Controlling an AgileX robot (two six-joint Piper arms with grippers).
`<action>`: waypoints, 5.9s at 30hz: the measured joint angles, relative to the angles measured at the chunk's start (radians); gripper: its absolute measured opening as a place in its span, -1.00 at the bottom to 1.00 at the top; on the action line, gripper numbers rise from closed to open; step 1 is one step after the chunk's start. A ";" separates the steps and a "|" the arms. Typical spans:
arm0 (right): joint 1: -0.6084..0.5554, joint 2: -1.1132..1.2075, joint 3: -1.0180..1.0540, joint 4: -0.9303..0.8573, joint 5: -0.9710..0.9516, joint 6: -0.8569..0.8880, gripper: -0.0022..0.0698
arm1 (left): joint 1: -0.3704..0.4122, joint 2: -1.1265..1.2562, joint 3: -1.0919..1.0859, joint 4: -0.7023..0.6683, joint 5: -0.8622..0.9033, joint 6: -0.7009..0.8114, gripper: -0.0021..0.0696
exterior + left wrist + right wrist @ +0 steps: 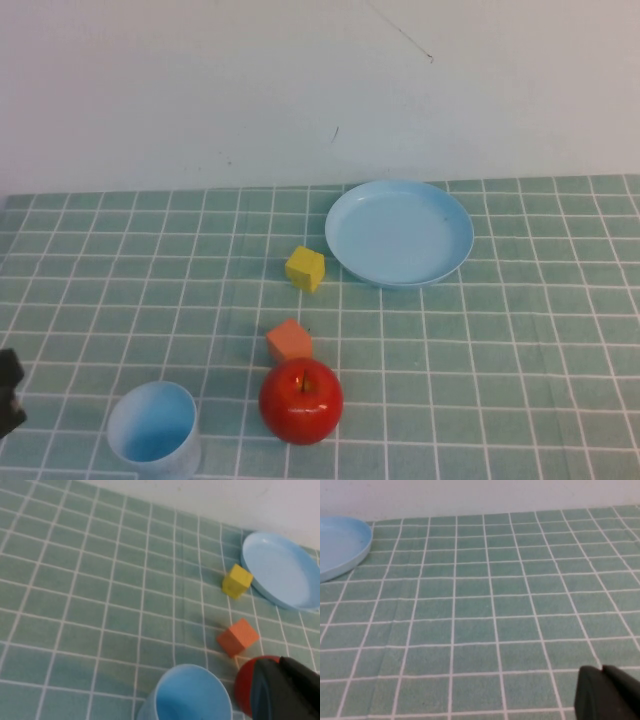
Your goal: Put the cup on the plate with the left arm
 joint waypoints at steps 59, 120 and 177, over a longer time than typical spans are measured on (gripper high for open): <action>0.000 0.000 0.000 -0.046 0.000 0.000 -0.95 | -0.236 1.117 -0.705 -0.013 0.166 0.270 -0.90; 0.000 0.000 0.000 -0.046 0.000 0.000 -0.95 | -0.510 1.848 -2.093 0.495 0.458 -0.135 -0.69; 0.000 0.000 0.000 0.007 0.000 0.000 -0.95 | -0.707 0.569 -0.678 0.694 0.170 -0.104 -0.94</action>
